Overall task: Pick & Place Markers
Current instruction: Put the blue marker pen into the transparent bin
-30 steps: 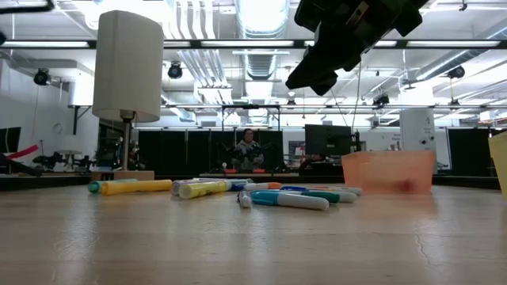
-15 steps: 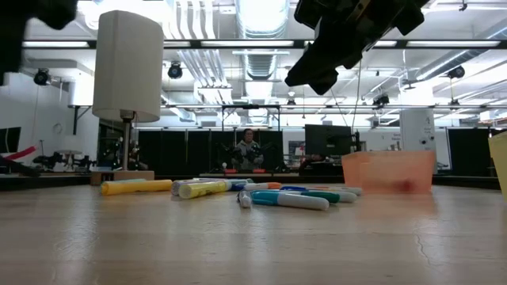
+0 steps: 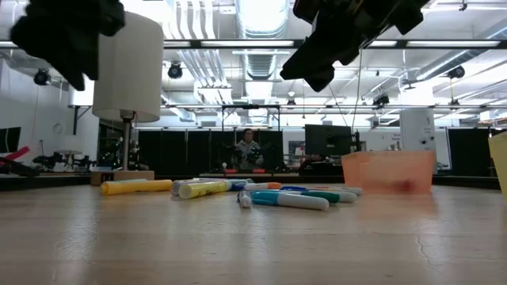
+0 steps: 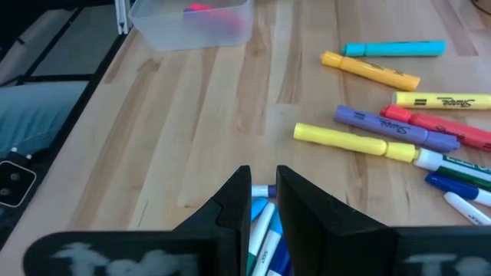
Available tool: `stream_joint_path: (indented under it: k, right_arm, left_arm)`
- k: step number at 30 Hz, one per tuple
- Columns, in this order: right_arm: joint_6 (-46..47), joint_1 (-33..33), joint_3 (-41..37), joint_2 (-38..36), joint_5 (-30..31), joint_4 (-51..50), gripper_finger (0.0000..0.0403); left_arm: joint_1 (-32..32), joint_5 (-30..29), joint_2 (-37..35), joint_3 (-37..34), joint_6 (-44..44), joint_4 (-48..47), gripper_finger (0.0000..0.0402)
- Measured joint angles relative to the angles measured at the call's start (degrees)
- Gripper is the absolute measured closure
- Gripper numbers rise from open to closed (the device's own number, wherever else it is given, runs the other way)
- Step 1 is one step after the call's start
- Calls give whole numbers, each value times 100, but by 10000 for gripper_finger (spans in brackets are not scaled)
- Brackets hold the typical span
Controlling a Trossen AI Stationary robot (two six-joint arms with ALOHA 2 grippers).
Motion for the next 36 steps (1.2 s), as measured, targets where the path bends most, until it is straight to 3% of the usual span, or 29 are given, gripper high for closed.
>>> stream_joint_path:
  k: [17, 36]
  right_arm:
    - [85, 184, -39, 4, 31, 236, 346]
    - [190, 350, -87, 4, 35, 252, 346]
  left_arm:
    - [1916, 402, 185, 0, 1734, 232, 239]
    - [3473, 508, 2001, 0, 3477, 358, 238]
